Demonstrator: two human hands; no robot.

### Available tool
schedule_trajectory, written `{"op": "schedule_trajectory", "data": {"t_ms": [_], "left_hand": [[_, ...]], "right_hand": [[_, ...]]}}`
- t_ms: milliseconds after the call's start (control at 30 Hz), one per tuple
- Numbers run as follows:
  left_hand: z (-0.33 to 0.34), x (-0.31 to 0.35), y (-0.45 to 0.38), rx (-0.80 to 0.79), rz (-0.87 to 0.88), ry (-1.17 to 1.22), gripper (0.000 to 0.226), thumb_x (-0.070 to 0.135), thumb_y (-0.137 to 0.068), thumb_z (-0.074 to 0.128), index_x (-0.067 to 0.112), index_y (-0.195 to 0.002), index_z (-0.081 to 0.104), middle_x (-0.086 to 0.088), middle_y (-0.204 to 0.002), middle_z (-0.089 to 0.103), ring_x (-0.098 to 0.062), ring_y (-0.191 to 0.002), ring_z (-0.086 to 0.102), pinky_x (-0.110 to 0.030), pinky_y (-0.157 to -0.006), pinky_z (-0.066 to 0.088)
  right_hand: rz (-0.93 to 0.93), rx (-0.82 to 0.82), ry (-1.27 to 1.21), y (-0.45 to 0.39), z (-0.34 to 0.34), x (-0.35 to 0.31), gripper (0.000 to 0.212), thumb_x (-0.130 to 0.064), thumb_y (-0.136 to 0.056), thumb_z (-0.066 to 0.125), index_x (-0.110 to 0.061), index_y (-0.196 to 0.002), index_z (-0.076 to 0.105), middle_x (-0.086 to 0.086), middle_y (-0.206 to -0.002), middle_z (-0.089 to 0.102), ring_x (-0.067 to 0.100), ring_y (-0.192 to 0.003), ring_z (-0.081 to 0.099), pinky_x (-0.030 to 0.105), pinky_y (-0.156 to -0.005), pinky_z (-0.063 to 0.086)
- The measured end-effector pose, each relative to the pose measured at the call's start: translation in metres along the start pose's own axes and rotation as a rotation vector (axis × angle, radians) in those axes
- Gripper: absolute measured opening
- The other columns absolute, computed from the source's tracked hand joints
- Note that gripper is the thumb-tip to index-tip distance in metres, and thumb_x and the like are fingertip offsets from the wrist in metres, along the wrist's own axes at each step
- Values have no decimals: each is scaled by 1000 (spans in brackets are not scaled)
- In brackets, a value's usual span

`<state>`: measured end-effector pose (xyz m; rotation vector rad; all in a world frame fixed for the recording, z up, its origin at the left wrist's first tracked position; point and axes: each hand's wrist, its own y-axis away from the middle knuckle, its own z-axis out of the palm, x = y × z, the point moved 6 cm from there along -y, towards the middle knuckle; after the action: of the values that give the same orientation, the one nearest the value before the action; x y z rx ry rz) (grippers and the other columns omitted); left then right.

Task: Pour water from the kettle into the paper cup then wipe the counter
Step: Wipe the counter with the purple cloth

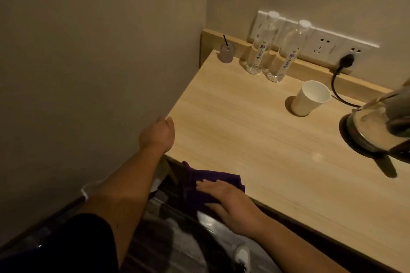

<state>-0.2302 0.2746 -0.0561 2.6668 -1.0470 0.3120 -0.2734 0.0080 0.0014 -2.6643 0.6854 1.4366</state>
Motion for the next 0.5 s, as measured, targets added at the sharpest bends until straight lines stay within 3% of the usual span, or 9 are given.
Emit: {"op": "schedule_trajectory", "data": {"t_ms": [67,133,200,300,400,467,500], "left_hand": [[1,0,0,-2,3,-6,57,45,-101,14,8,-127,48,-22,-117,62,-41,-102,59,-42,-74,41],[1,-1,-1,-4,3,-6,58,45,-101,14,7,-126,49,-23,-117,62,-42,-102,58,-42,-74,41],[1,-1,-1,-6,-8,-4,58,45,-100,14,6,-124,50,-24,-116,61,-42,-102,58,-44,-77,43],[1,-1,-1,-15,-20,-2,58,45,-101,16,5,-126,49,-26,-119,60,-44,-104,57,-48,-83,45],[3,-3,-2,7,-19,-4,56,44,-101,17,5,-123,49,-25,-115,61,-44,-101,58,-46,-79,44],[5,-6,-4,14,-26,-8,56,45,-101,16,6,-121,51,-24,-111,63,-43,-97,59,-46,-77,45],[7,-7,-4,18,-25,-6,56,46,-100,16,6,-120,51,-23,-109,64,-42,-96,59,-46,-77,45]], "right_hand": [[242,46,-533,11,-8,-1,30,-25,-99,50,-17,-126,60,-1,-122,66,7,-112,58,25,-97,41],[453,118,-1082,15,-16,6,32,-25,-98,51,-6,-122,60,18,-117,67,30,-108,63,40,-95,47],[477,238,-1314,5,-47,14,37,-28,-95,54,-2,-122,59,21,-117,66,34,-107,64,43,-88,52],[353,456,-1058,-36,-137,30,33,-32,-95,53,-10,-119,60,15,-112,70,32,-105,65,44,-88,53],[288,578,-372,-93,-220,50,22,-42,-95,47,-27,-98,63,7,-94,69,35,-94,63,46,-81,49],[231,563,0,-131,-254,71,19,-38,-97,45,-30,-107,59,-1,-93,65,29,-92,60,37,-73,45],[195,516,198,-151,-262,83,27,-33,-97,45,-27,-122,55,1,-105,64,27,-99,58,36,-79,43]]}}
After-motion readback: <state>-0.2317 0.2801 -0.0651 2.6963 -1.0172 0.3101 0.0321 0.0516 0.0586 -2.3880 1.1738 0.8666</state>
